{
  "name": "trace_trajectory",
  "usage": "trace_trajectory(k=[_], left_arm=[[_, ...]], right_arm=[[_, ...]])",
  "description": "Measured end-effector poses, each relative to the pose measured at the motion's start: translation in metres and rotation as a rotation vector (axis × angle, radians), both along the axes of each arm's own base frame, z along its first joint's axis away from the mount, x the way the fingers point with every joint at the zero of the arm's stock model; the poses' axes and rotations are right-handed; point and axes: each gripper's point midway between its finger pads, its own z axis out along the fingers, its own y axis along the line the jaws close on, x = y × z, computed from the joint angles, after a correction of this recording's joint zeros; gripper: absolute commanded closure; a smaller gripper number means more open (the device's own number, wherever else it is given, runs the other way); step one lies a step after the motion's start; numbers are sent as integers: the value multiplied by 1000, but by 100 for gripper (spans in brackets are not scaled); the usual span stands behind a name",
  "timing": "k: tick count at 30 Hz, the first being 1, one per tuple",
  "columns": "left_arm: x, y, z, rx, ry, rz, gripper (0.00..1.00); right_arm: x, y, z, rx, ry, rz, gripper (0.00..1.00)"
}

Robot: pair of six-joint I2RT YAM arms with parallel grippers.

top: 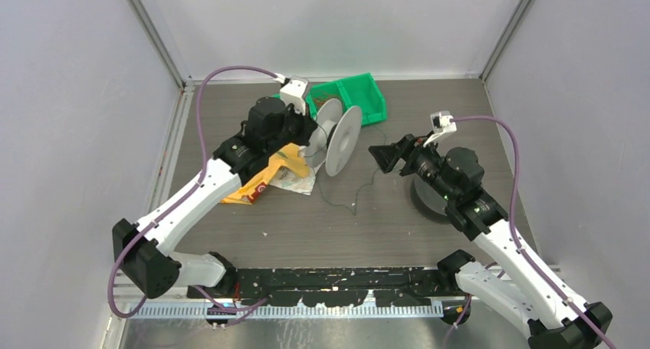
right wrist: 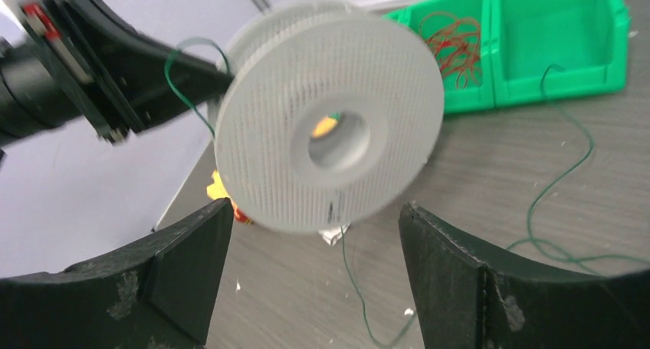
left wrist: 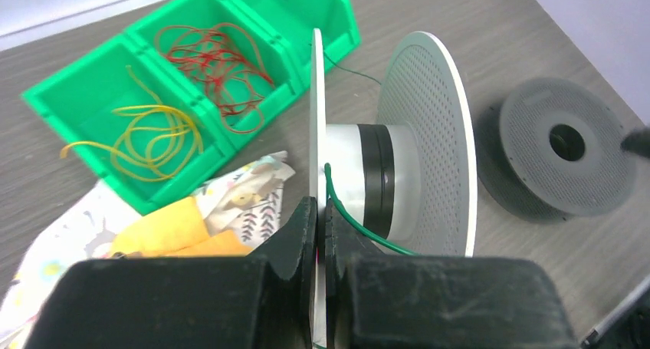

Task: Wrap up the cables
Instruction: Pick up the cable reel from the center of the board.

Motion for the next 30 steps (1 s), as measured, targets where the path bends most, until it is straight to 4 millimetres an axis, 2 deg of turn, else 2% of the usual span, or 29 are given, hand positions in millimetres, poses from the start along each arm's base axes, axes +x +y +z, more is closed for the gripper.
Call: trace_trajectory(k=[5, 10, 13, 18, 22, 26, 30], left_arm=[[6, 25, 18, 33, -10, 133, 99], [7, 48, 55, 37, -11, 253, 99], [7, 55, 76, 4, -39, 294, 100], [4, 62, 74, 8, -23, 324, 99], [1, 64, 67, 27, 0, 324, 100], [0, 64, 64, 33, 10, 324, 100], [0, 64, 64, 33, 12, 322, 99]], right_arm=[[-23, 15, -32, -31, 48, 81, 17], [-53, 54, -70, -141, 50, 222, 20], [-57, 77, -97, -225, 18, 266, 20], [-54, 106, -178, -474, 42, 302, 22], [-47, 115, -231, -632, 56, 304, 27], [-33, 120, -257, -711, 46, 269, 35], [-13, 133, -256, -739, 9, 221, 50]])
